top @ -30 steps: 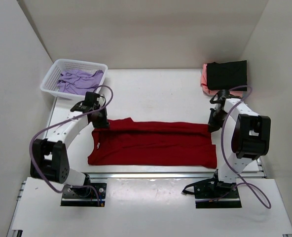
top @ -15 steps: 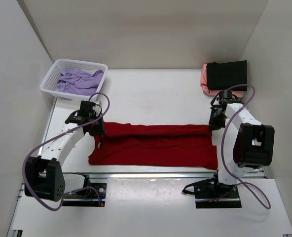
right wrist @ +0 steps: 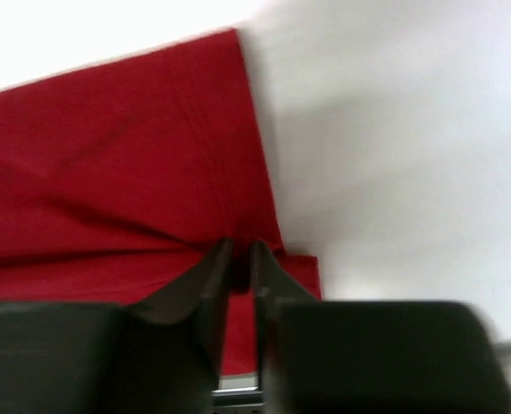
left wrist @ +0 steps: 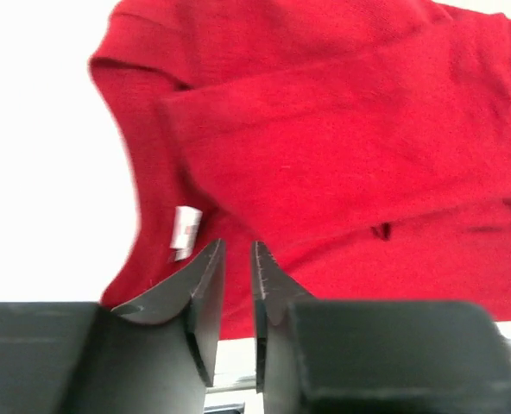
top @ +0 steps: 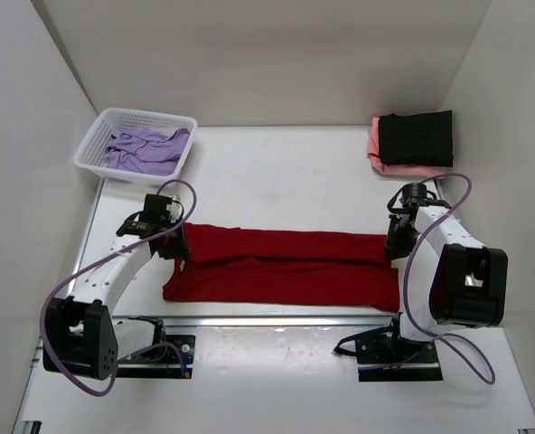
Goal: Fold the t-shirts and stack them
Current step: Fold the other side of the tshirt into a rectangle, then rotate the tshirt 90 degrees
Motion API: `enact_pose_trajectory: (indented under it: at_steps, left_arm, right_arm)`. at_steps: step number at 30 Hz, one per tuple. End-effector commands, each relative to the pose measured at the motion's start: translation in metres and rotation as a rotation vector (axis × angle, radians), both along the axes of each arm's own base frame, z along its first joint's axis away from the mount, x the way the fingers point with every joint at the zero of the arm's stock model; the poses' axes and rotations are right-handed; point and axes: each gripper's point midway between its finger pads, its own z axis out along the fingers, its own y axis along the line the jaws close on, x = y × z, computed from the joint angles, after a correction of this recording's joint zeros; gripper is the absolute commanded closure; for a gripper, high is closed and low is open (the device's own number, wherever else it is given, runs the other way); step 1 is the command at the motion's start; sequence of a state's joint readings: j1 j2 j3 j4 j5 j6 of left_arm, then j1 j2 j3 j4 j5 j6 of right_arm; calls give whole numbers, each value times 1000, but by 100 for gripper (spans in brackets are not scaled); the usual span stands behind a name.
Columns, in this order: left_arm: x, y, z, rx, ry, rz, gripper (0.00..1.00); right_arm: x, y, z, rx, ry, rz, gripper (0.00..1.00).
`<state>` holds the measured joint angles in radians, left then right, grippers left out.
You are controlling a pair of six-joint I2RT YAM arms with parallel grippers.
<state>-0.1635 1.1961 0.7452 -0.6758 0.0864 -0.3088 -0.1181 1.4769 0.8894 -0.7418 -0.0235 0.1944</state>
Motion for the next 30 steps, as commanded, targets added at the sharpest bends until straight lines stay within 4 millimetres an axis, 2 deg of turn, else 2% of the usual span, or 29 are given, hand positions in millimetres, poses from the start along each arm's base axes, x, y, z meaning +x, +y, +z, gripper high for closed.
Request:
enact_pose_trajectory:
  at_steps: [1,3,4,6,7,9,11,12,15,16,17,19,22,23,24,26,27,28,29,30]
  left_arm:
    - [4,22,14,54,-60,96,70]
    - [17,26,32,82,-140,118,56]
    - [24,29,42,98,-182,133,56]
    - [33,22,55,70,-232,121,61]
    - [37,20,59,63,-245,119,61]
    - [43,8,60,40,-252,90,70]
    - [44,-14,47,27,-215,38,75]
    - [45,-21,44,7,-210,43,76]
    - [36,-50,7,13,-89,11,79]
    - [33,-50,-9,31,-37,46,80]
    - [34,-56,-13,29,-21,44,83]
    - [34,-61,-36,40,49,89,88]
    - [46,-72,-50,76,103,143,97]
    - [42,-75,-65,98,152,143,98]
    - [50,-85,-60,78,150,138,98]
    - [57,-96,-73,101,187,130,100]
    - [67,-104,-78,98,193,132,99]
    - [82,-111,-71,74,172,132,99]
    - [87,-119,-79,60,188,128,99]
    - [101,-125,-81,38,194,142,99]
  right_arm:
    - [-3,-17,15,-87,-26,-60,85]
    - [2,-19,24,-92,-52,-76,77]
    - [6,-20,29,-96,-62,-67,73]
    - [25,-16,44,-92,-122,-47,61]
    - [28,-12,45,-88,-121,-28,61]
    - [47,-2,52,-54,-169,20,62]
    - [61,19,45,-5,-186,104,68]
    - [72,26,47,22,-215,128,71]
    - [87,52,29,78,-180,189,74]
    - [93,56,26,80,-177,197,75]
    - [90,62,15,81,-141,213,75]
    - [96,68,9,68,-127,220,75]
    - [80,73,-15,64,-35,189,76]
    - [71,72,-21,68,-2,160,76]
    - [64,74,-26,74,27,148,76]
    - [47,74,-33,62,96,95,76]
    - [40,75,-37,59,109,64,76]
    - [35,78,-38,57,116,60,76]
    - [29,80,-38,58,106,42,76]
    - [21,82,-42,59,109,25,76]
